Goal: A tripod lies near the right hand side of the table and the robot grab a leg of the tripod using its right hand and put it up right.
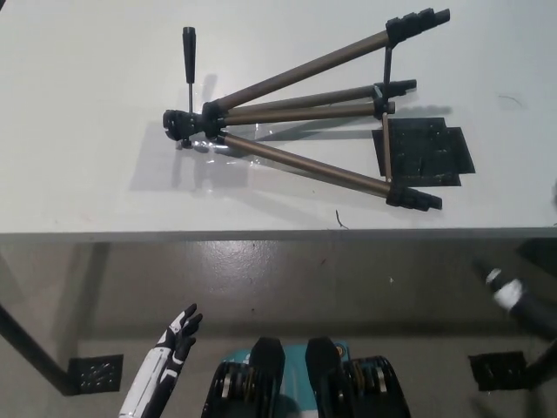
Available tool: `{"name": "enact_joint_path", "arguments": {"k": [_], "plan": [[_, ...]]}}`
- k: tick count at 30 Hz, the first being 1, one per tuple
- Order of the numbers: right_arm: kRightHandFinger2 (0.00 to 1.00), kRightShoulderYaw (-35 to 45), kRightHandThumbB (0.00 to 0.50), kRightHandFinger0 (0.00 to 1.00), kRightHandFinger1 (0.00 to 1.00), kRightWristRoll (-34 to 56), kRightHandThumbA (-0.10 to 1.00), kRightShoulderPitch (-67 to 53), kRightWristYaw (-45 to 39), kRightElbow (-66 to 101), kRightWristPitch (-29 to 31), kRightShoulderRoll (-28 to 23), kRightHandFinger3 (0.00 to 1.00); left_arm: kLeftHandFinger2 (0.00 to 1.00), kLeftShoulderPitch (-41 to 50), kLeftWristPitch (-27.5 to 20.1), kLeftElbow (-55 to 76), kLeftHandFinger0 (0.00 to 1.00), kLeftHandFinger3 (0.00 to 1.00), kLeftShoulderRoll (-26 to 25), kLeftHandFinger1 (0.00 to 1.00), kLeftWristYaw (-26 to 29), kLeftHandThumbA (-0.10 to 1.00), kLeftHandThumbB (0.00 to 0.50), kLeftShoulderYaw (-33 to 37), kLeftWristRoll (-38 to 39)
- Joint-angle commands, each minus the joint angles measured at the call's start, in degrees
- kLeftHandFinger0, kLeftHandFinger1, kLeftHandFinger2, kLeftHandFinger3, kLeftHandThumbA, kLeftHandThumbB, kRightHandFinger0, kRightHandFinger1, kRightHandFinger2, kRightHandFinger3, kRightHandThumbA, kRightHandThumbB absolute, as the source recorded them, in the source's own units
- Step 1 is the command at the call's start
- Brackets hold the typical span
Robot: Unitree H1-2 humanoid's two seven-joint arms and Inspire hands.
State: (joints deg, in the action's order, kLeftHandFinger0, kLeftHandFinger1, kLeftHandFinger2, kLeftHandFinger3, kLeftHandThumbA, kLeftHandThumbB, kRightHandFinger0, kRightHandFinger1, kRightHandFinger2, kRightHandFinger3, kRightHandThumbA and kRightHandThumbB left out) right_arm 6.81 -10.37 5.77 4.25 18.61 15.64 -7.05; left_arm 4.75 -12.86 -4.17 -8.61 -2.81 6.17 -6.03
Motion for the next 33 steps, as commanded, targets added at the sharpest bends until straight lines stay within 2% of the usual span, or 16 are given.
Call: {"name": "enact_joint_path", "arguments": {"k": [1, 5, 9, 12, 15, 16, 21, 28, 29, 33], "plan": [[1.00, 1.8, 0.467, 1.00, 1.00, -6.0, 0.83, 11.9, -3.7, 10.7, -14.8, -4.8, 1.00, 1.00, 0.1, -5.1, 0.4, 1.00, 1.00, -1.0, 1.00, -0.2, 1.00, 0.430, -0.2, -0.8], [1.00, -0.9, 0.479, 1.00, 1.00, -14.5, 0.88, 24.5, -11.1, 12.2, -27.4, -9.7, 1.00, 1.00, 0.4, -4.4, 0.9, 1.00, 1.00, -0.8, 1.00, 0.0, 1.00, 0.432, -0.1, -1.5], [1.00, -5.1, 0.499, 1.00, 1.00, -16.9, 0.87, 36.1, -16.9, 6.1, -32.1, -14.3, 1.00, 1.00, 0.2, -4.9, 0.1, 1.00, 1.00, -0.7, 1.00, 0.3, 1.00, 0.450, 0.1, -2.1], [1.00, -8.1, 0.500, 1.00, 1.00, -16.5, 0.87, 43.1, -18.4, -0.9, -31.5, -15.6, 1.00, 1.00, -0.2, -4.7, 0.0, 1.00, 1.00, -0.9, 1.00, 0.1, 1.00, 0.447, 0.0, -1.8], [1.00, -13.4, 0.500, 1.00, 1.00, -21.4, 0.95, 50.1, -20.1, -8.6, -31.0, -15.4, 1.00, 1.00, 0.3, -5.1, -0.1, 1.00, 1.00, -1.1, 1.00, 0.0, 1.00, 0.439, -0.1, -1.6], [1.00, -15.6, 0.497, 1.00, 1.00, -22.6, 0.85, 53.4, -20.7, -12.6, -30.7, -14.9, 1.00, 1.00, 0.3, -5.1, 0.0, 1.00, 1.00, -1.1, 1.00, -0.1, 1.00, 0.433, -0.1, -1.5], [1.00, -22.0, 0.500, 1.00, 1.00, -23.9, 0.85, 62.4, -23.3, -25.2, -31.0, -13.8, 1.00, 1.00, 0.1, -5.4, -0.4, 1.00, 1.00, -1.2, 1.00, 0.1, 1.00, 0.420, -0.1, -1.9], [1.00, -30.4, 0.500, 1.00, 1.00, -25.0, 0.86, 72.5, -25.0, -45.5, -30.2, -9.7, 1.00, 1.00, 0.7, -4.7, -0.5, 1.00, 1.00, -1.2, 1.00, 0.0, 1.00, 0.455, -0.1, -1.7], [1.00, -31.3, 0.500, 1.00, 1.00, -25.0, 0.83, 73.4, -24.8, -48.2, -29.9, -8.8, 1.00, 1.00, 1.1, -4.5, -0.4, 1.00, 1.00, -1.2, 1.00, -0.1, 1.00, 0.465, 0.0, -1.7], [1.00, -36.3, 0.500, 1.00, 1.00, -25.9, 0.82, 75.3, -25.6, -55.7, -29.6, -6.0, 1.00, 1.00, 3.4, -6.0, -0.5, 1.00, 1.00, -1.0, 1.00, -0.1, 1.00, 0.462, 0.2, -1.4]]}}
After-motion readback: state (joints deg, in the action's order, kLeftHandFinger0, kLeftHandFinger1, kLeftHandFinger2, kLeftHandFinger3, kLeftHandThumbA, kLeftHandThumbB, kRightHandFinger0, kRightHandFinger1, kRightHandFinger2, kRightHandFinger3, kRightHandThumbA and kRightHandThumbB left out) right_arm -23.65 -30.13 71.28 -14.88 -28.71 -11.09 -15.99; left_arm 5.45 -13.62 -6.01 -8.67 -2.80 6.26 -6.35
